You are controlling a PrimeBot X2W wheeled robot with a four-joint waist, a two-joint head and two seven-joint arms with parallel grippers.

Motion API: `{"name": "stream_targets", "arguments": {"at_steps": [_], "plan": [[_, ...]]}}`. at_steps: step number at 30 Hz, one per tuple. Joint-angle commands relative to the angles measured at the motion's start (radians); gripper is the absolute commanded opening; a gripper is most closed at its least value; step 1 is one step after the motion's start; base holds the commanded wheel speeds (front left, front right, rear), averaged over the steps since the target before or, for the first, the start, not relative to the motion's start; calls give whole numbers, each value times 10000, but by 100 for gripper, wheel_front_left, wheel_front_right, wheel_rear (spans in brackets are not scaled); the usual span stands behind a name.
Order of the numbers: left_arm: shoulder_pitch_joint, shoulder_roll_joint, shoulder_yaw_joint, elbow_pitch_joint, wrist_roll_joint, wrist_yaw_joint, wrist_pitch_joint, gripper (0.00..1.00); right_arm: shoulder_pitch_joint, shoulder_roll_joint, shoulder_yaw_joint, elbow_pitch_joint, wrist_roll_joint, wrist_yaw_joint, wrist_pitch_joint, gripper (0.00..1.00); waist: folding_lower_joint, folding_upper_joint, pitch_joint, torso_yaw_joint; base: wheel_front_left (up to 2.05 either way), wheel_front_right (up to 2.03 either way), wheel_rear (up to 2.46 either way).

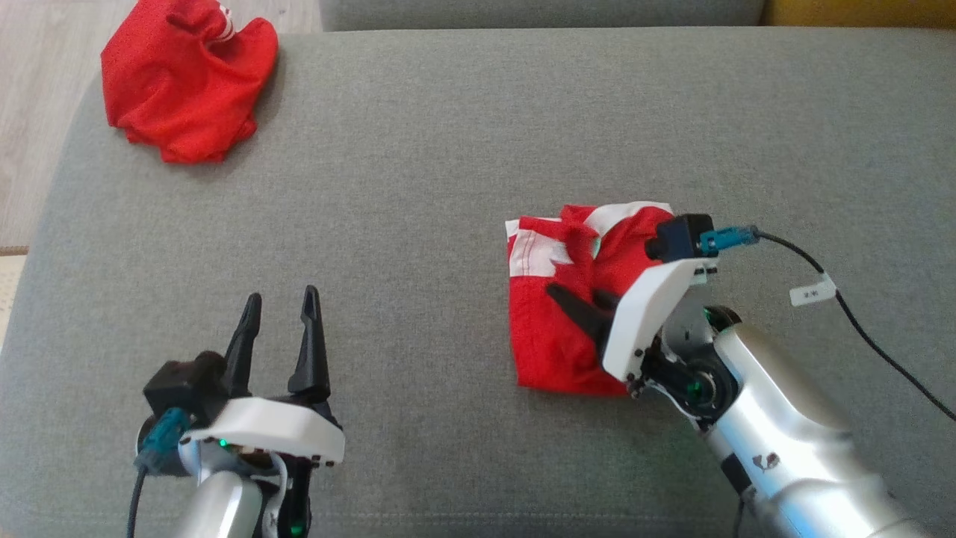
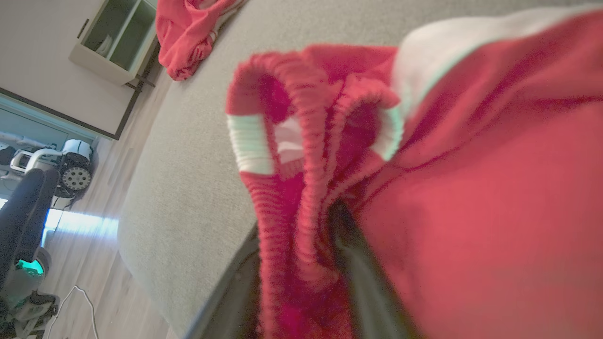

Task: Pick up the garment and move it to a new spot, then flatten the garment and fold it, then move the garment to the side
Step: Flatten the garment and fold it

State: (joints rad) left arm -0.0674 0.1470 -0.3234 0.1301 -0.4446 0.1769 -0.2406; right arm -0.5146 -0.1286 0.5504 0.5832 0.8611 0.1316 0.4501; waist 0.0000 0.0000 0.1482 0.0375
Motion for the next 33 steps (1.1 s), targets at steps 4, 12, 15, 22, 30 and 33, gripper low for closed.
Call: {"name": "stream_targets", "arguments": {"at_steps": [4,12,15,22,30,33], "plan": [[-271,21,328,-267,-47,-18,-149,100,-548,299,262,-448,124,-9,-335,100,0,0,-29,7,0,0,0],[-291,10,422,-349,28,-28,-185,100,-617,175,391,-1113,101,-9,-1325,100,0,0,-46,-287,0,0,0],[-337,-24,492,-418,104,-18,-196,100,-696,-51,285,-1161,-589,-9,-2232,100,0,0,-108,-407,0,0,0],[-371,-178,702,-596,408,0,-208,100,-512,-248,-422,-980,-2685,-9,-4583,100,0,0,-396,-736,0,0,0],[25,-337,1035,-658,790,-45,-210,100,498,151,-1978,-1000,-4884,-9,-6261,100,0,0,-846,-994,0,0,0],[343,-399,1257,-754,905,-132,-211,100,1192,449,-2750,-1263,-5561,-9,-6565,100,0,0,-1048,-1063,0,0,0]]}}
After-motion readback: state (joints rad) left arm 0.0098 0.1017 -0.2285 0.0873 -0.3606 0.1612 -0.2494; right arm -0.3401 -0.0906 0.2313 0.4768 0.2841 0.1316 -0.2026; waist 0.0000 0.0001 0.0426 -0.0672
